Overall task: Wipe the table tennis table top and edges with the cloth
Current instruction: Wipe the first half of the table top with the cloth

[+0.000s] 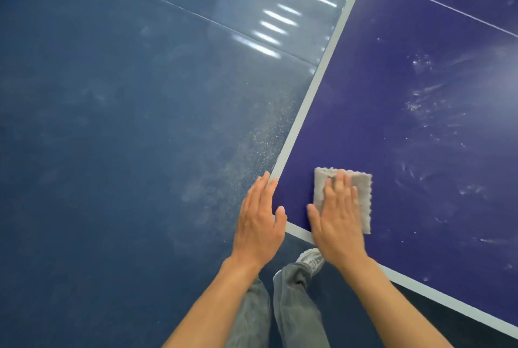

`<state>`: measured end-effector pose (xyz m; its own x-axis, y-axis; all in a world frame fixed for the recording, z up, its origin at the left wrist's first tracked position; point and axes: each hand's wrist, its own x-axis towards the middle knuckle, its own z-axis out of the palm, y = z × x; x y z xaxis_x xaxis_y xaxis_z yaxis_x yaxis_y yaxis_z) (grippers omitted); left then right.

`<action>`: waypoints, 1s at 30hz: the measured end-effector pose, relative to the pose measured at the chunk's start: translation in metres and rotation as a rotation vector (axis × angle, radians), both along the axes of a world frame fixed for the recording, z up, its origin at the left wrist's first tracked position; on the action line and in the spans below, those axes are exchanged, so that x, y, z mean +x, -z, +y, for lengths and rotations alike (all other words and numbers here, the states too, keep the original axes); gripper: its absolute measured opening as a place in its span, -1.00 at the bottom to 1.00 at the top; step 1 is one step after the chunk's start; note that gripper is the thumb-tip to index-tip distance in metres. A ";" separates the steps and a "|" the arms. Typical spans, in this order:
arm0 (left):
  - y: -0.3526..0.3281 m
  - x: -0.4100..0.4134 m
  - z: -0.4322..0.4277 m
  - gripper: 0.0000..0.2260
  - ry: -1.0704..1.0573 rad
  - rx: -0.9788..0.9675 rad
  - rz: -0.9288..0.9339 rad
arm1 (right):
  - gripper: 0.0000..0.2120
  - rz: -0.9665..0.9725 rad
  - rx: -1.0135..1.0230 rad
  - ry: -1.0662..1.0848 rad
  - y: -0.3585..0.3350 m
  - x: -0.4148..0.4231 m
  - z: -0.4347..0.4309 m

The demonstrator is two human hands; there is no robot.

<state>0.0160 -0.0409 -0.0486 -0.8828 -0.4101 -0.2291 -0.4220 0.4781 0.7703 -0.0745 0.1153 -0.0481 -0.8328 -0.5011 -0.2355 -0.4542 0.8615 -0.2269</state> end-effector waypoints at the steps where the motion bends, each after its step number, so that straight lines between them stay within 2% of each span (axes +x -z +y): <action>1: 0.001 -0.005 0.000 -0.46 0.003 -0.039 0.006 | -0.29 0.019 -0.017 -0.092 0.004 0.012 -0.006; 3: 0.002 -0.015 -0.001 -0.48 0.035 -0.149 0.048 | -0.34 0.034 -0.023 -0.198 0.011 0.027 0.006; 5: 0.003 -0.026 -0.002 -0.51 0.102 -0.275 0.092 | -0.36 0.073 0.014 -0.153 0.015 0.034 0.042; 9: 0.008 -0.061 0.003 -0.47 0.225 -0.435 0.070 | -0.36 0.076 0.162 0.220 0.010 0.039 0.118; 13: 0.018 -0.080 0.017 -0.42 0.354 -0.588 0.007 | -0.32 0.004 0.149 0.590 0.011 0.006 0.113; 15: 0.023 -0.081 0.021 -0.41 0.368 -0.656 0.001 | -0.35 0.015 0.096 0.508 0.011 -0.010 0.086; 17: 0.026 -0.080 0.021 -0.42 0.349 -0.676 0.009 | -0.38 0.033 0.045 0.264 0.013 -0.009 0.068; 19: 0.027 -0.081 0.021 -0.44 0.346 -0.698 0.009 | -0.40 0.051 0.015 0.086 0.014 0.006 0.076; 20: 0.027 -0.080 0.021 -0.45 0.338 -0.706 0.009 | -0.42 0.049 0.023 0.073 0.015 0.014 0.088; 22: 0.027 -0.083 0.023 -0.46 0.331 -0.710 0.013 | -0.42 0.035 0.072 0.230 0.015 0.023 0.127; 27: 0.025 -0.087 0.025 -0.46 0.317 -0.722 0.009 | -0.33 -0.075 0.141 0.907 0.009 0.002 0.185; 29: 0.024 -0.088 0.025 -0.45 0.313 -0.718 0.007 | -0.29 -0.085 0.103 1.026 0.007 -0.023 0.161; 30: 0.024 -0.088 0.026 -0.45 0.311 -0.716 0.005 | -0.28 -0.071 0.082 0.993 0.005 -0.033 0.141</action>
<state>-0.0717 -0.0150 -0.0721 -0.9818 -0.1901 0.0022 -0.1845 0.9553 0.2312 -0.1074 0.2565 -0.0531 -0.8478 0.4349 -0.3036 0.4928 0.8574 -0.1482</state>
